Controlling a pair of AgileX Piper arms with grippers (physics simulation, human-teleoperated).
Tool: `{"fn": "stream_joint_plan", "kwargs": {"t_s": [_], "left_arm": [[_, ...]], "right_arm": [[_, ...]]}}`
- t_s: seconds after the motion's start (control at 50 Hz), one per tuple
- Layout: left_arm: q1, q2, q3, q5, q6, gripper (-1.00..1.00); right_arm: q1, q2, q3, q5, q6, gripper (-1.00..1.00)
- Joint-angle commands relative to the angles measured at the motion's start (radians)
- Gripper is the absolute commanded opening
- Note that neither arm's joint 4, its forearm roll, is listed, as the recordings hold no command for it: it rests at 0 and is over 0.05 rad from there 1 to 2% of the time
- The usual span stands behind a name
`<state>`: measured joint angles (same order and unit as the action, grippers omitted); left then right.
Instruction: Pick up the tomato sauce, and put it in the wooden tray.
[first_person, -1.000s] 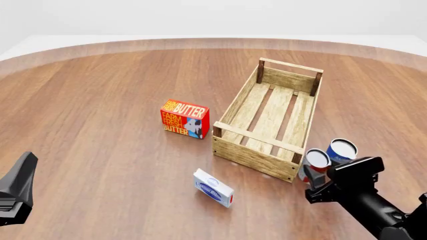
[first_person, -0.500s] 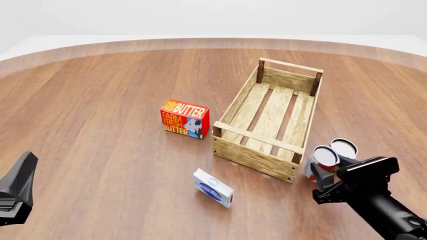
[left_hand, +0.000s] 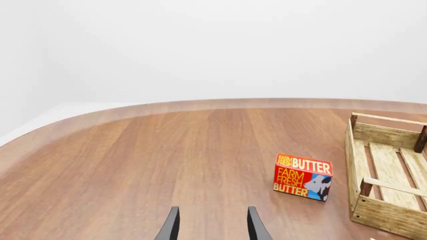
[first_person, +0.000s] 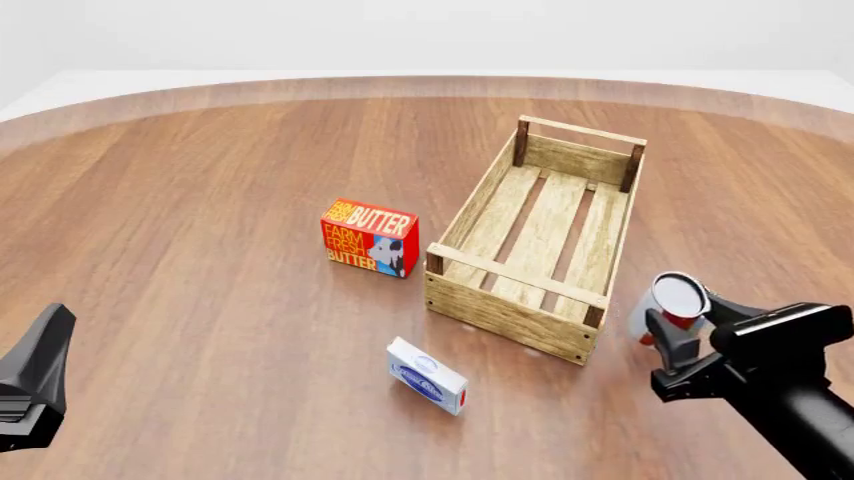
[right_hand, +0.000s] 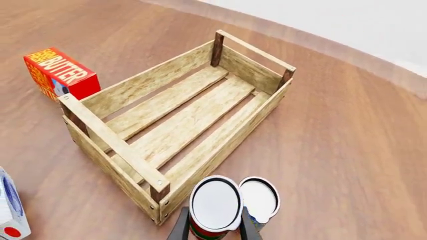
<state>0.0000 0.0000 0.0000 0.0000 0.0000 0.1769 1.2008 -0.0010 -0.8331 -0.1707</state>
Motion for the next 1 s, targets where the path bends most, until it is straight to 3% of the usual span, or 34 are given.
{"fn": "stream_joint_plan", "kwargs": {"t_s": [0.02, 0.42, 1.0], "left_arm": [[0.000, 0.000, 0.000, 0.000, 0.000, 1.00], [0.000, 0.000, 0.000, 0.000, 0.000, 1.00], [0.000, 0.000, 0.000, 0.000, 0.000, 1.00]], "right_arm": [[0.002, -0.171, -0.018, 0.141, 0.008, -1.00], [0.004, -0.295, -0.116, 0.310, -0.007, -1.00], [0.048, -0.267, -0.255, 0.354, -0.013, -1.00]]}}
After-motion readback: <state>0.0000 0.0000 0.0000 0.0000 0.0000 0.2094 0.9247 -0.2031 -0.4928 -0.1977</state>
